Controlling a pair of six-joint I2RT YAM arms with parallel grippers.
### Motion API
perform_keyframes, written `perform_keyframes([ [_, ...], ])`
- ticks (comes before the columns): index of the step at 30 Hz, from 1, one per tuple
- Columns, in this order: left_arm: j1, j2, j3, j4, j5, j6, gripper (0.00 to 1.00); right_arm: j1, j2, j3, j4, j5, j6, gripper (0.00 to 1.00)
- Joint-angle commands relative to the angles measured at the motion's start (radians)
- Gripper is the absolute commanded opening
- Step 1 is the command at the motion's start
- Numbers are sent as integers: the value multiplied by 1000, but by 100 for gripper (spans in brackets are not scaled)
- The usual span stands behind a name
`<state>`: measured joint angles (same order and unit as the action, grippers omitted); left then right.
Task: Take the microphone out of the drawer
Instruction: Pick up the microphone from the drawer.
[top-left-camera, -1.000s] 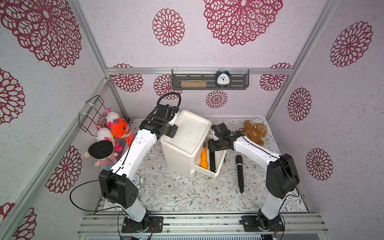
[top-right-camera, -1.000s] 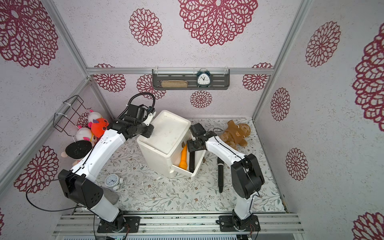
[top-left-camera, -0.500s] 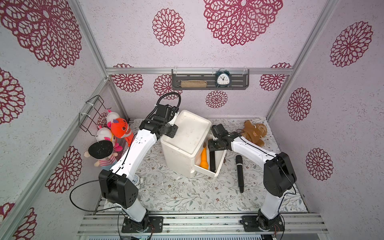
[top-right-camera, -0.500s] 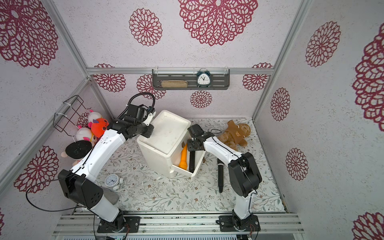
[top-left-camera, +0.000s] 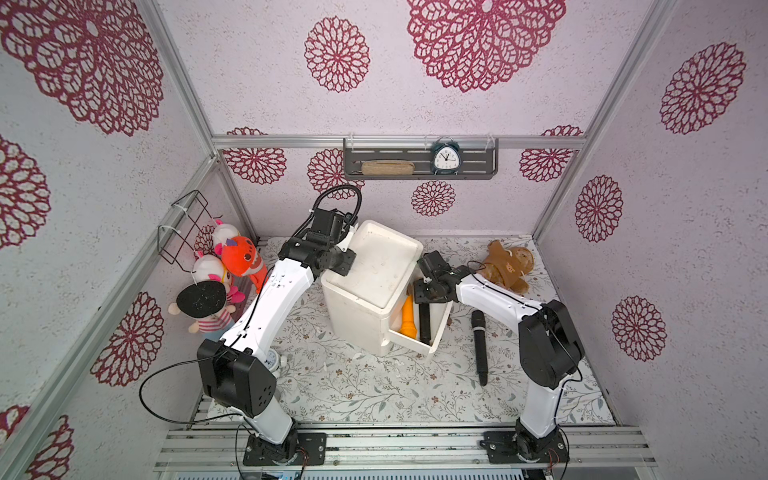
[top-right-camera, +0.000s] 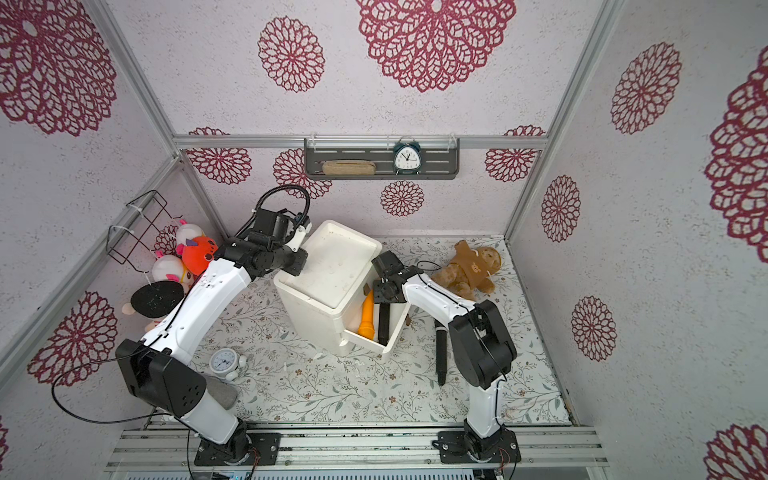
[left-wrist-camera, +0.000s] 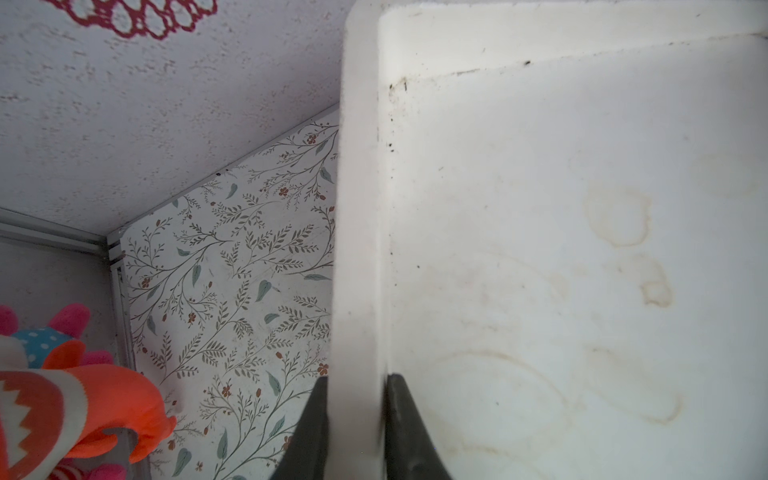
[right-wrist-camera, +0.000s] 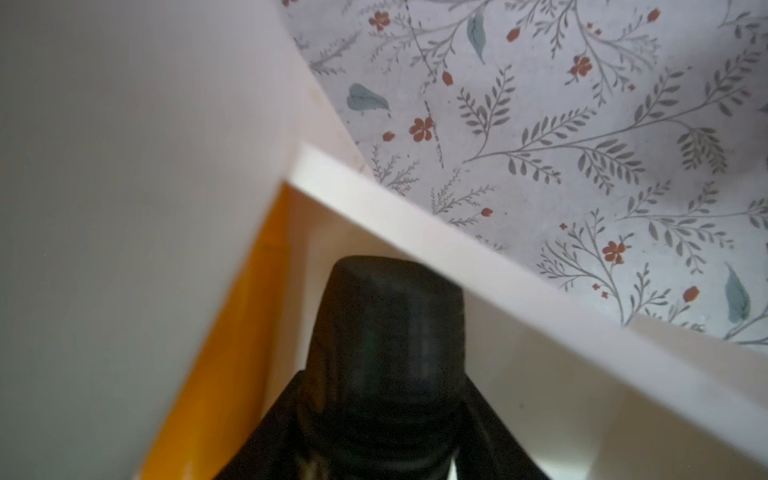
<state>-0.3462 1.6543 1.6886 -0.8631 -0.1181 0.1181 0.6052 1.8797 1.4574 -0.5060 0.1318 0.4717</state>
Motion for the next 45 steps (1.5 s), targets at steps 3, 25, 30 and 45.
perform_keyframes([
  [3,6,22,-43,-62,-82,35,1,7,33,-6,-5,28,5,53],
  [25,5,27,-38,-62,-75,33,1,5,-147,-118,116,114,90,1],
  [30,3,25,-37,-65,-75,33,1,5,-183,-139,122,146,110,0],
  [45,3,24,-40,-68,-75,33,1,0,-390,-315,371,187,129,0],
])
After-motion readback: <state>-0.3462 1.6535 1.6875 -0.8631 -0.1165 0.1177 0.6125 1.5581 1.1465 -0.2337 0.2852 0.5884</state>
